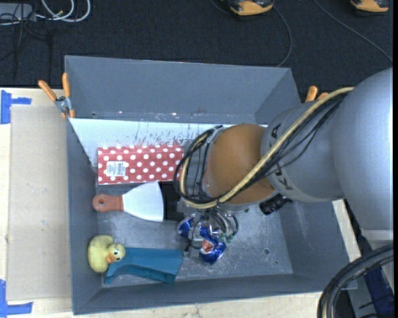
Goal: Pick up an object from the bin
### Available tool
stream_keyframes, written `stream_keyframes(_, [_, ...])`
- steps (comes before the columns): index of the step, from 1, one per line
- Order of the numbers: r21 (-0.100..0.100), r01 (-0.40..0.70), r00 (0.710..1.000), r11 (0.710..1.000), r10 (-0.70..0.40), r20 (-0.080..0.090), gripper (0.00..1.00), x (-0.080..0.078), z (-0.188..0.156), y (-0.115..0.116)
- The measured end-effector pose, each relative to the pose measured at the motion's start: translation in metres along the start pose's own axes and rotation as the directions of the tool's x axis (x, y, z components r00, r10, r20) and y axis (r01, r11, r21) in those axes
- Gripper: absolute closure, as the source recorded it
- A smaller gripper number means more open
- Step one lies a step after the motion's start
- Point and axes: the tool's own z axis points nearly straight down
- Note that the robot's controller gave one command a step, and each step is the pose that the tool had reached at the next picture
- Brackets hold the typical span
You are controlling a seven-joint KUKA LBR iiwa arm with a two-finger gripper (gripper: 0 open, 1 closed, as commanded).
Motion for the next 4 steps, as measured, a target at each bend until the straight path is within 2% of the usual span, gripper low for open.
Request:
stream_keyframes(1, [0.002,-0.331,0.944,0.944,0.331,-0.009,1.00,0.008,0.003,-0.033])
stream_keyframes(2, [0.002,-0.332,0.943,0.943,0.332,-0.009,1.00,0.008,0.003,-0.033])
stream_keyframes(3, [0.006,-0.329,0.944,0.944,0.329,-0.017,1.00,0.010,-0.040,-0.031])
stream_keyframes(4, [-0.001,-0.328,0.945,0.945,0.328,-0.004,1.00,0.005,-0.080,-0.034])
